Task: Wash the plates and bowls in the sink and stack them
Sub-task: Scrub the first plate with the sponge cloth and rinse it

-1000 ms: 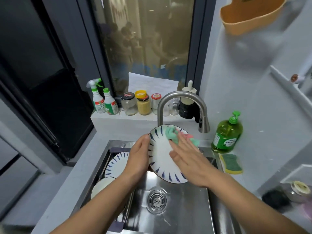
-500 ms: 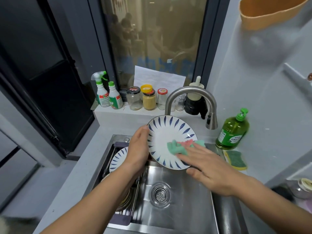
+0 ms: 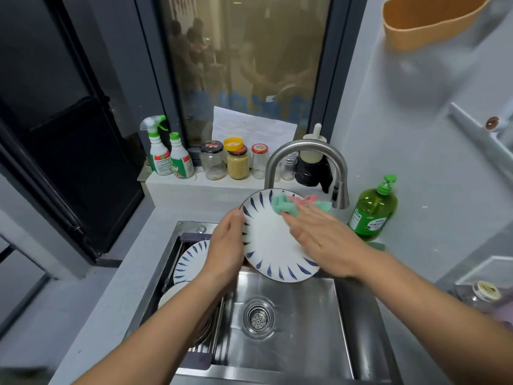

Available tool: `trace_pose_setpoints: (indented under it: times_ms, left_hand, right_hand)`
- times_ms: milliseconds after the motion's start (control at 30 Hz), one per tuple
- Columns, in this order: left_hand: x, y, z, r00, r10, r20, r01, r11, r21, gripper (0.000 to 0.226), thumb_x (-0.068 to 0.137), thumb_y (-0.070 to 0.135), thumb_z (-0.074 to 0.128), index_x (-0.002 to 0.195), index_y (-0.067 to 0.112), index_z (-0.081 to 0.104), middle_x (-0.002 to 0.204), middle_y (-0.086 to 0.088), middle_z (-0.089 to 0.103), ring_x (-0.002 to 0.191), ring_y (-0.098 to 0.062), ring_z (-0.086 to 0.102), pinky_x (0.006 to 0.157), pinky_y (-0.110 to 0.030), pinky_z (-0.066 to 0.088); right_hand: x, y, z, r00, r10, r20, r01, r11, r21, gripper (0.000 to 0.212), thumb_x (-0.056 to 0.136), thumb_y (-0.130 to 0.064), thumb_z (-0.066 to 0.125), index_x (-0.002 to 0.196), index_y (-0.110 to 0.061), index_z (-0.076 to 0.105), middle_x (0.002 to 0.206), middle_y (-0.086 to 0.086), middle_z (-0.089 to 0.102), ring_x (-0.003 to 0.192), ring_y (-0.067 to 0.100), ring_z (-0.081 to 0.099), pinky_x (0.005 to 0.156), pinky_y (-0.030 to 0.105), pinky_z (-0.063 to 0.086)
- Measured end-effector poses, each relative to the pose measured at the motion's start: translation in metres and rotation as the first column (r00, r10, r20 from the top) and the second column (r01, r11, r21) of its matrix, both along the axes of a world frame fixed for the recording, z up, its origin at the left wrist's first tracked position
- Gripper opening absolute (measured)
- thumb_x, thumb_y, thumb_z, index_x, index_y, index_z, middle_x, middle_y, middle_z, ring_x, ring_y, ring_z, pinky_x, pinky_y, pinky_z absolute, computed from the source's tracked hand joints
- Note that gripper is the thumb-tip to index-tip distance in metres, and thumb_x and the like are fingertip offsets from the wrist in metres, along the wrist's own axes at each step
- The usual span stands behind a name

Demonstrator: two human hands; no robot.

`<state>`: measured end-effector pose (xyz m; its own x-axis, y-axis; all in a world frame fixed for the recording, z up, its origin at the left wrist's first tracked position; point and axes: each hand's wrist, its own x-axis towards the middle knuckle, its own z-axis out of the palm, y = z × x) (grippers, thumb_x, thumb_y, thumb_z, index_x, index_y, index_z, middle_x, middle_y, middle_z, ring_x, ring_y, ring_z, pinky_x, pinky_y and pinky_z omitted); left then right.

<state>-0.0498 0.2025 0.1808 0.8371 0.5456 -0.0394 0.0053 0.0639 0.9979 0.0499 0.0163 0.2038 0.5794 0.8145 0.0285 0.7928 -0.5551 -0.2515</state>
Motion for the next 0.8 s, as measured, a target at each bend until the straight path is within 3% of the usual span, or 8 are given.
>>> trace_pose_setpoints:
  times_ms: [100, 167, 233, 300, 367, 467, 633, 800]
  left_hand:
    - [-0.002, 0.005, 0.003, 1.000, -0.007, 0.029, 0.006, 0.999, 0.045, 0.035, 0.103, 0.039, 0.042, 0.097, 0.013, 0.065, 0.103, -0.019, 0.067, 0.090, -0.029, 0.065, 0.086, -0.046, 0.052]
    - [-0.006, -0.002, 0.000, 0.999, -0.014, 0.029, 0.012, 0.999, 0.044, 0.034, 0.108, 0.033, 0.041, 0.098, 0.020, 0.070, 0.100, -0.008, 0.073, 0.100, -0.031, 0.068, 0.090, -0.046, 0.054]
    - [-0.007, -0.014, -0.002, 0.998, -0.057, 0.015, 0.056, 0.997, 0.060, 0.034, 0.110, 0.029, 0.040, 0.100, 0.024, 0.072, 0.097, 0.005, 0.076, 0.095, -0.018, 0.070, 0.085, -0.029, 0.055]
    - [-0.006, -0.023, -0.001, 0.997, -0.080, 0.003, 0.080, 0.996, 0.043, 0.035, 0.111, 0.022, 0.039, 0.105, 0.022, 0.073, 0.097, 0.011, 0.077, 0.092, -0.006, 0.070, 0.077, -0.014, 0.052]
    - [-0.001, -0.019, -0.001, 0.998, -0.066, 0.003, 0.066, 0.998, -0.007, 0.037, 0.110, 0.015, 0.035, 0.111, 0.013, 0.073, 0.103, 0.006, 0.079, 0.099, -0.007, 0.072, 0.079, -0.015, 0.053]
    - [0.005, -0.006, 0.000, 1.000, -0.009, -0.007, 0.009, 0.997, -0.081, 0.035, 0.109, 0.018, 0.037, 0.106, 0.000, 0.067, 0.104, -0.016, 0.075, 0.096, -0.020, 0.070, 0.091, -0.039, 0.055]
    - [0.004, 0.007, 0.008, 0.999, 0.047, -0.010, -0.048, 0.996, -0.076, 0.034, 0.106, 0.021, 0.041, 0.088, 0.018, 0.069, 0.084, 0.003, 0.071, 0.082, -0.012, 0.065, 0.082, -0.037, 0.050]
    - [0.003, 0.004, 0.009, 0.999, 0.010, -0.043, -0.012, 0.999, -0.043, 0.032, 0.097, 0.035, 0.045, 0.083, 0.014, 0.065, 0.089, -0.006, 0.069, 0.086, -0.020, 0.063, 0.083, -0.040, 0.049]
  right_hand:
    - [-0.026, -0.017, -0.016, 0.995, -0.018, 0.103, 0.022, 0.999, -0.038, 0.095, 0.082, -0.072, -0.023, 0.159, -0.025, 0.007, 0.162, -0.008, -0.011, 0.152, 0.010, -0.011, 0.118, 0.019, -0.015]
    - [-0.035, -0.014, -0.023, 0.990, -0.134, -0.032, 0.135, 0.991, 0.020, 0.084, 0.088, -0.068, -0.014, 0.159, -0.027, 0.004, 0.159, -0.014, -0.012, 0.149, 0.005, -0.016, 0.115, 0.014, -0.017]
    - [-0.035, 0.003, -0.015, 0.938, -0.187, -0.291, 0.229, 0.967, 0.116, 0.075, 0.092, -0.062, 0.000, 0.159, -0.028, 0.004, 0.158, -0.020, -0.008, 0.148, -0.001, -0.015, 0.117, 0.016, -0.013]
    - [-0.041, 0.022, -0.001, 0.891, -0.097, -0.443, 0.231, 0.938, 0.260, 0.073, 0.096, -0.066, 0.005, 0.159, -0.030, 0.013, 0.161, -0.020, 0.007, 0.150, -0.003, -0.002, 0.123, 0.021, -0.002]
    - [-0.051, 0.033, 0.011, 0.882, 0.028, -0.471, 0.143, 0.935, 0.324, 0.068, 0.099, -0.063, 0.009, 0.157, -0.031, 0.025, 0.155, -0.023, 0.022, 0.148, -0.006, 0.009, 0.120, 0.014, 0.003]
    - [-0.063, 0.027, 0.016, 0.871, 0.120, -0.476, 0.015, 0.963, 0.270, 0.057, 0.103, -0.053, 0.013, 0.150, -0.033, 0.039, 0.153, -0.022, 0.031, 0.145, -0.006, 0.019, 0.120, 0.014, 0.010]
    - [-0.062, -0.010, 0.012, 0.888, 0.182, -0.423, -0.090, 0.969, 0.229, 0.058, 0.098, -0.057, 0.020, 0.134, -0.036, 0.061, 0.140, -0.020, 0.057, 0.131, -0.001, 0.049, 0.111, 0.026, 0.035]
    - [-0.012, -0.045, 0.008, 0.982, 0.164, -0.096, -0.163, 0.986, 0.023, 0.068, 0.099, -0.061, 0.012, 0.134, -0.031, 0.062, 0.146, -0.011, 0.054, 0.146, 0.007, 0.032, 0.119, 0.040, 0.027]
